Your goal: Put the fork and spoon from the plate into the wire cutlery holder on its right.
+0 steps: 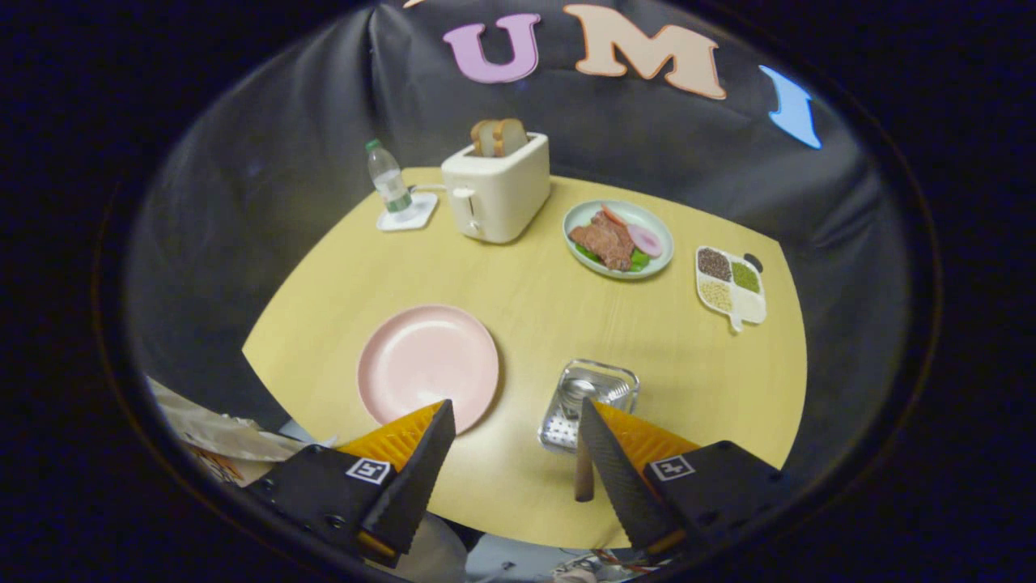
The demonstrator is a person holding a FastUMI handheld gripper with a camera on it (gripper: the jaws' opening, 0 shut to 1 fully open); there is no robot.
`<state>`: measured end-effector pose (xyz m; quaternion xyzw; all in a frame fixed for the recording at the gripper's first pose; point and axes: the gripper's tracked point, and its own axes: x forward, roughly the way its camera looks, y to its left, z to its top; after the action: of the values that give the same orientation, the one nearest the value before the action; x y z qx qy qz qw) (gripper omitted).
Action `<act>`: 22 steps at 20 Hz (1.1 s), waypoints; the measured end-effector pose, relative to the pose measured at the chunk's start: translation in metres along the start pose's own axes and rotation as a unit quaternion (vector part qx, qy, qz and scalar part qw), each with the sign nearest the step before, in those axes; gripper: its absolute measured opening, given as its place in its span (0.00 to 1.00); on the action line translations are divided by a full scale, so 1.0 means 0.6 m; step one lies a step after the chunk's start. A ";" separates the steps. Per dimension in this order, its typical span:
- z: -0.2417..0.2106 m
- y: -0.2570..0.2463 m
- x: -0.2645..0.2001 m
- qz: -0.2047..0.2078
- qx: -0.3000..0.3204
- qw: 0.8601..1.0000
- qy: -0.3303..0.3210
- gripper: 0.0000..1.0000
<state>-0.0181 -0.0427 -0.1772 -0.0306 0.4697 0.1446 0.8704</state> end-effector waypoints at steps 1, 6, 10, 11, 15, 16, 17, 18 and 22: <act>0.013 0.006 -0.008 -0.006 0.011 0.999 -0.030 0.99; 0.060 0.027 -0.044 -0.050 0.038 0.986 -0.155 0.99; 0.087 0.045 -0.070 -0.080 0.038 0.968 -0.233 0.99; 0.096 0.049 -0.078 -0.090 0.035 0.962 -0.257 0.99; 0.131 0.063 -0.103 -0.129 0.036 0.934 -0.330 0.99; 0.135 0.066 -0.107 -0.136 0.038 0.929 -0.342 0.99; 0.138 0.076 -0.108 -0.137 0.042 0.926 -0.350 0.98; 0.141 0.084 -0.110 -0.136 0.045 0.922 -0.360 0.98; 0.156 0.092 -0.120 -0.141 0.049 0.905 -0.398 0.98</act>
<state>0.0052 0.0116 -0.0609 0.0060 0.0816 -0.0024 0.9966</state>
